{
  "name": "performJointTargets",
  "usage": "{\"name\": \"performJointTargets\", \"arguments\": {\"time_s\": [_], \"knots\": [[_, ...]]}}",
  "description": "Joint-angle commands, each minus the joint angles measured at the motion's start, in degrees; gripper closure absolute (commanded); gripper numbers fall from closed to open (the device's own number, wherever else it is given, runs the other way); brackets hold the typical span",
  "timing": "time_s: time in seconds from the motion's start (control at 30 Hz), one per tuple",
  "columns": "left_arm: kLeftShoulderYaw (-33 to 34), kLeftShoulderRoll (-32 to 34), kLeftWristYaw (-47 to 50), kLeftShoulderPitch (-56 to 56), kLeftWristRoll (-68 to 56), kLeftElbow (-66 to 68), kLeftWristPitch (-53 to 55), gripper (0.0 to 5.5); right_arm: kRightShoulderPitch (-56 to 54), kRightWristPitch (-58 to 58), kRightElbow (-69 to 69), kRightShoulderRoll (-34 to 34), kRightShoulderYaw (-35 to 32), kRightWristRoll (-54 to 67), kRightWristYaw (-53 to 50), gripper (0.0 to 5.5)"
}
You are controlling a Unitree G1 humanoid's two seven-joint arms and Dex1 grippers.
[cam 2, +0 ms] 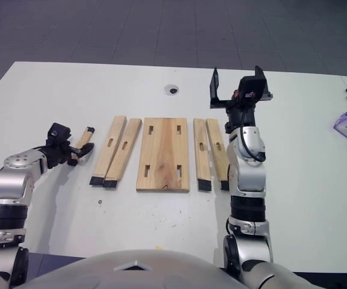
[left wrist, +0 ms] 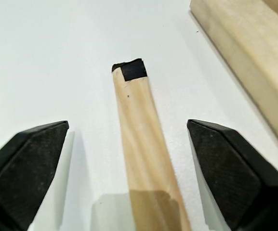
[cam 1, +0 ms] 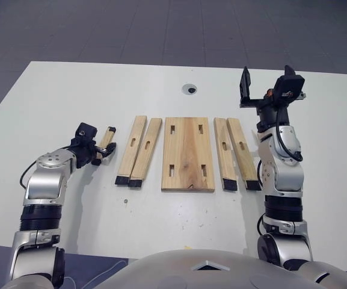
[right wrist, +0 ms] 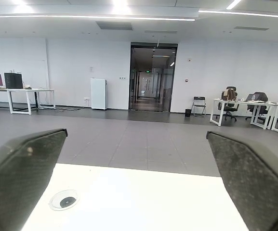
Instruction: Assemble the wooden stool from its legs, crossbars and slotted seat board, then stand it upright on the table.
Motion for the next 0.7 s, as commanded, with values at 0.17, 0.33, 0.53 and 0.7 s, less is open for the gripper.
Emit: {"name": "performJointTargets", "arguments": {"time_s": [0.17, 0.33, 0.53, 0.7], "knots": [[-1.89, 1.92, -3.01, 8.16, -0.93, -2.21, 6.02, 2.26, -1.07, -0.01, 0.61, -0.21, -0.61, -0.34, -0.58, 0.1], [-2.91, 4.03, -3.59, 9.0, 0.07, -0.9, 5.11, 3.12, -0.42, -0.03, 0.41, 0.04, -0.87, -0.41, -1.28, 0.1], [-0.98, 1.05, 1.91, 5.44, 0.24, -3.52, 3.72, 4.02, -0.82, 0.09, 0.63, -0.01, -0.73, -0.45, -1.65, 0.1], [3.12, -3.37, 13.17, -1.2, 2.85, -8.52, -4.45, 4.19, -2.18, 0.92, 1.25, -0.41, -0.84, 1.35, -0.02, 0.1]]}}
